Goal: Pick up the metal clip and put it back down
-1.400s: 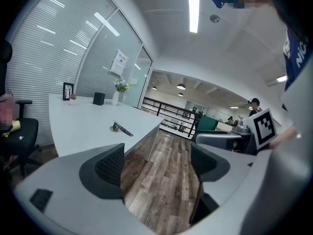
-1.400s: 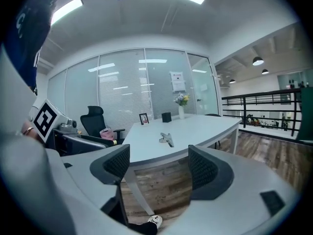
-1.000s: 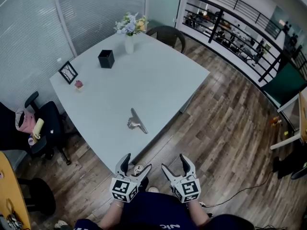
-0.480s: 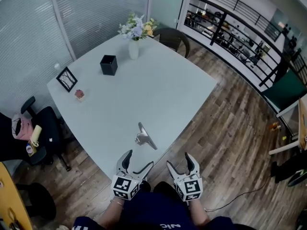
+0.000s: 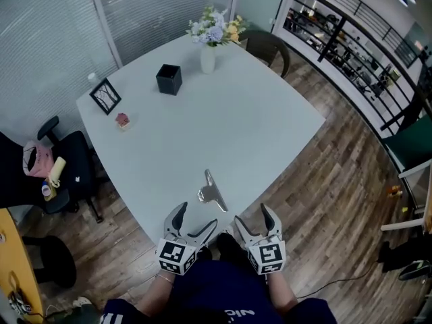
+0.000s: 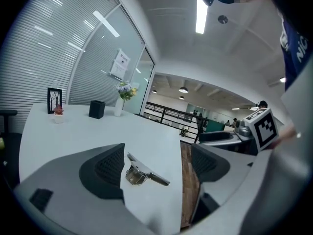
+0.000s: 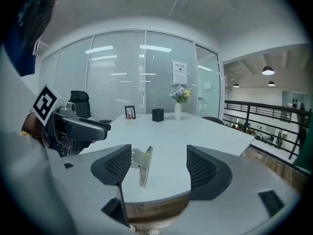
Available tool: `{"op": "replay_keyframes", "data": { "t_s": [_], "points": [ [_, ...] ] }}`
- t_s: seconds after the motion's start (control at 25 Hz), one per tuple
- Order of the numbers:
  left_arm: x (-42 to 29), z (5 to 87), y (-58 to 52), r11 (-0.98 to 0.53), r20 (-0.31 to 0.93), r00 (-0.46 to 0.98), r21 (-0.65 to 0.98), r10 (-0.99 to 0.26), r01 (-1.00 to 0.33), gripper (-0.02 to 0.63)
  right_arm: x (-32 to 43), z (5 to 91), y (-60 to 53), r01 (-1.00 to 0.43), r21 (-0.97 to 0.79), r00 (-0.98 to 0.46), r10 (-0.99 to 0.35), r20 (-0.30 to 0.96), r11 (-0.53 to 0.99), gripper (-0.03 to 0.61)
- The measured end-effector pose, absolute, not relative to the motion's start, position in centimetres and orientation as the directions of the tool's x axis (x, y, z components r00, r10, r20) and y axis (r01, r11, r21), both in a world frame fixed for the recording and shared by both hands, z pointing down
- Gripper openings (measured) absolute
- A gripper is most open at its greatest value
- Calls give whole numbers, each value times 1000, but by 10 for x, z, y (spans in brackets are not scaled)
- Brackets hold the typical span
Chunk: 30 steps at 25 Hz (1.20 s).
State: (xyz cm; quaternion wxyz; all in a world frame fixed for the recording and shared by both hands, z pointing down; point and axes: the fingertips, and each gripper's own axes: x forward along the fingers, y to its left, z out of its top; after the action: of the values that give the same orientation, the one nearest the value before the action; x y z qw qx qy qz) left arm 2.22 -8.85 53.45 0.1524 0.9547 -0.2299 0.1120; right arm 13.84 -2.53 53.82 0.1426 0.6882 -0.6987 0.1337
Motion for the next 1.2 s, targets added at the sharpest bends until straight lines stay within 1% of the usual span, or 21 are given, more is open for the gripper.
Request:
{"op": "replay_keyframes", "data": {
  "t_s": [0.2,0.36,0.8,0.96,1.12,1.2],
  "points": [
    [17,536,-93,-797,301,827,253,-474,-548,423,130,534,-57,-990,9,-126,-913,387,140,350],
    [10,533,-99,-774,300,801,234,-518,-588,423,117,542,-88,-977,17,-186,-895,405,211,348],
    [-33,532,-103,-642,315,675,215,-667,-735,423,74,608,-141,-929,5,-295,-750,592,369,337],
    [-54,532,-101,-580,323,613,203,-721,-789,423,63,636,-158,-921,31,-277,-709,649,387,337],
    [-74,533,-97,-518,327,555,200,-765,-832,423,65,664,-158,-921,104,-187,-658,729,376,337],
    [-80,532,-98,-500,325,535,191,-780,-845,423,66,675,-158,-922,133,-144,-642,753,363,325]
  ]
}}
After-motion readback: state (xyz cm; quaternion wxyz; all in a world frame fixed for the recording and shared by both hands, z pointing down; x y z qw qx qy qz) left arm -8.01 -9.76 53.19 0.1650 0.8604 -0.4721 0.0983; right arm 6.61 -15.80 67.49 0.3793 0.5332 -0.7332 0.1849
